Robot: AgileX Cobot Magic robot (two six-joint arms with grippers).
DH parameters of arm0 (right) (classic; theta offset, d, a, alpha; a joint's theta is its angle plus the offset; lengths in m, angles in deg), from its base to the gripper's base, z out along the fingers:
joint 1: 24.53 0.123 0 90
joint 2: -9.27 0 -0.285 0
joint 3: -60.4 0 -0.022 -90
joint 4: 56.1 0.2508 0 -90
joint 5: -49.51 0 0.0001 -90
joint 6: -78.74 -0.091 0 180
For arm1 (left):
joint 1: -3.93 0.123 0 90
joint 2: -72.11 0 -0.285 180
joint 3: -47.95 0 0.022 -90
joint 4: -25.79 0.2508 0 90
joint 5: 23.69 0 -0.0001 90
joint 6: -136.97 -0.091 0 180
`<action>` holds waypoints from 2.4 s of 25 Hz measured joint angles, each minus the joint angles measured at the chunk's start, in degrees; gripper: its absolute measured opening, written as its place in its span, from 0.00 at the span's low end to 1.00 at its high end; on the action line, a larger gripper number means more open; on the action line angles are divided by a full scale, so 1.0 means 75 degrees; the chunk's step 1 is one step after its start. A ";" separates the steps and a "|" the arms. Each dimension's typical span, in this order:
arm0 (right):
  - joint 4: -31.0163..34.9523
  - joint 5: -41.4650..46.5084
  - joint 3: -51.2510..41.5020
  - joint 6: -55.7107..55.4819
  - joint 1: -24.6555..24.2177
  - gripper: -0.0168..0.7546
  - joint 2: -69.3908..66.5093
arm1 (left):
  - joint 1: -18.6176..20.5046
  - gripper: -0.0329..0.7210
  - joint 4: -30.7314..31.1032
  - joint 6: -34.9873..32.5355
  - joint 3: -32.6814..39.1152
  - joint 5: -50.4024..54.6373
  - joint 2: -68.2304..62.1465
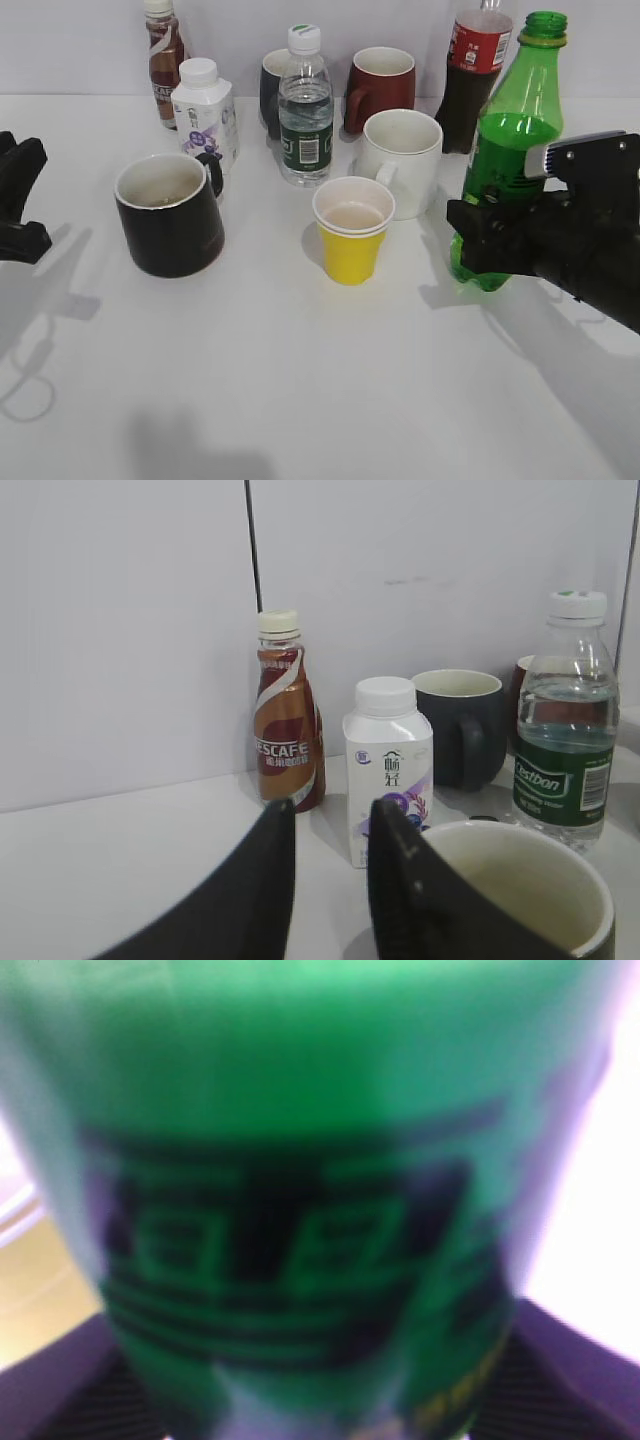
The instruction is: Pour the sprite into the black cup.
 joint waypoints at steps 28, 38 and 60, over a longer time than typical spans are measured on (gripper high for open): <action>-0.0521 -0.1649 -0.0438 0.0205 0.0000 0.79 0.1009 | 0.0000 0.32 0.0336 0.0006 -0.0017 0.0682 0.0679; -0.0884 0.1111 0.0795 0.0218 0.0000 0.80 0.3170 | 0.0000 0.32 0.0336 0.0006 -0.1853 0.5980 0.3409; -0.0129 1.4393 0.2348 0.0368 0.0000 0.79 1.0498 | 0.0092 0.58 0.1256 0.0486 -0.4325 1.7956 0.9741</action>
